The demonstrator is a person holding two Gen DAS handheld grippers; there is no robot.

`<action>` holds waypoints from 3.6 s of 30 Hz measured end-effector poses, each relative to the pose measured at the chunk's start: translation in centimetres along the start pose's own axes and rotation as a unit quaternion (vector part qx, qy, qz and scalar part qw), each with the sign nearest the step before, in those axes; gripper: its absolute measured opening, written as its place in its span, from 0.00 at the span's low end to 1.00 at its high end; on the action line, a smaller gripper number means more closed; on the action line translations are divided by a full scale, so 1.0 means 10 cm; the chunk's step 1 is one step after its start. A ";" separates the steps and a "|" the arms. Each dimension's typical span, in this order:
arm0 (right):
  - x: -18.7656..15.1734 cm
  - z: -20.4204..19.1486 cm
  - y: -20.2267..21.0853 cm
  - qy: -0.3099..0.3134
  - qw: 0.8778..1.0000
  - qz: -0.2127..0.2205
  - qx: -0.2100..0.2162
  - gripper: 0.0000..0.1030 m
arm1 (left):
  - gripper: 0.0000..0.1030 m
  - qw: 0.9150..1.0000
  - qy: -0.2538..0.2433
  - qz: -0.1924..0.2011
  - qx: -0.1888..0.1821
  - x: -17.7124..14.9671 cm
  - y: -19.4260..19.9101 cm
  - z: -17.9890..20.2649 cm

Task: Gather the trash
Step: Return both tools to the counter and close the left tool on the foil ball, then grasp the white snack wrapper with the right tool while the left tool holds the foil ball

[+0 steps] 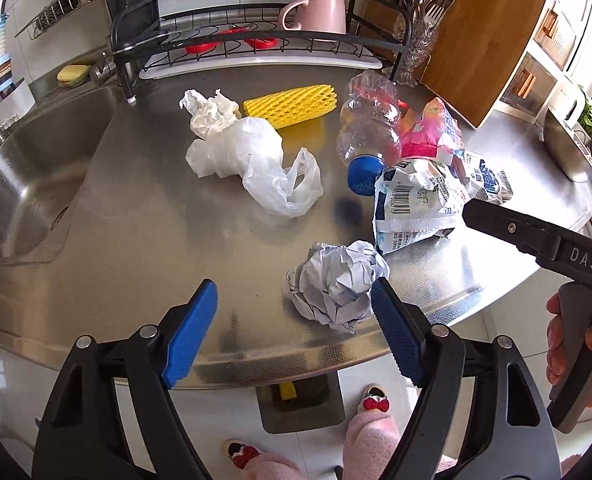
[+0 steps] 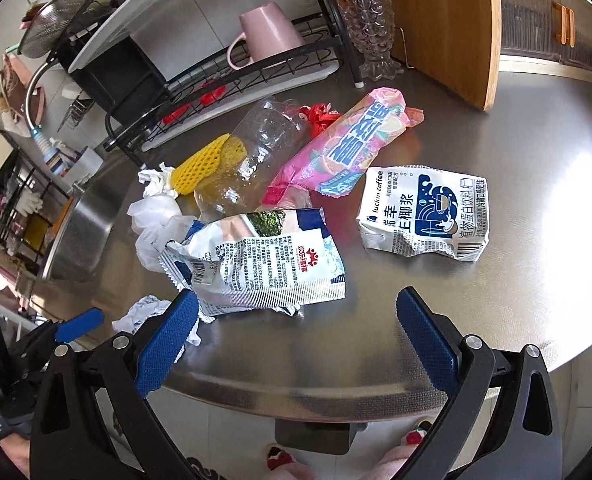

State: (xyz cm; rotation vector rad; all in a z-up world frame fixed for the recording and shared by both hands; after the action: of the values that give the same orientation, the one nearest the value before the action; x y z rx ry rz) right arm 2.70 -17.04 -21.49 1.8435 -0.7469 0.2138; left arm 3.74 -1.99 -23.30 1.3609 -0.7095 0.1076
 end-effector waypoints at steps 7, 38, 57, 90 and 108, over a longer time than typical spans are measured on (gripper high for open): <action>0.04 -0.24 -0.22 0.041 0.999 -0.022 -0.002 0.97 | 0.66 1.000 -0.009 -0.005 -0.010 0.06 -0.12 0.01; 0.16 -0.42 -0.48 0.082 0.995 -0.051 0.026 0.13 | 0.28 0.997 -0.006 -0.009 -0.076 0.19 -0.34 -0.02; -0.27 -0.52 0.03 0.098 0.994 -0.034 0.027 0.01 | 0.26 0.998 -0.008 0.027 -0.060 -0.16 0.23 -0.03; -0.30 -0.67 -0.30 0.188 0.981 -0.031 -0.025 0.12 | 0.27 0.998 0.057 0.025 -0.030 -0.43 0.44 -0.41; -0.53 -0.76 0.13 0.153 0.988 -0.026 0.023 0.02 | 0.27 0.998 0.029 0.034 -0.038 -0.58 0.64 -0.32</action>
State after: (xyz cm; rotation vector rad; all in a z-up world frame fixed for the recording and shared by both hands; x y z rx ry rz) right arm -0.68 -8.44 -19.90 1.8172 -0.4831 0.4730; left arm -2.52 4.34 -21.00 1.2562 -0.7046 0.1732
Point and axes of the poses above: each gripper's, at about its wrist camera, not at the fingertips, and y roughly against the way its jaws point, z to its right, x to its top, the point moved 2 cm from there along -y, roughly the way its jaws point, and after that the axes turned 4 degrees about -y, right-handed, at the moved point
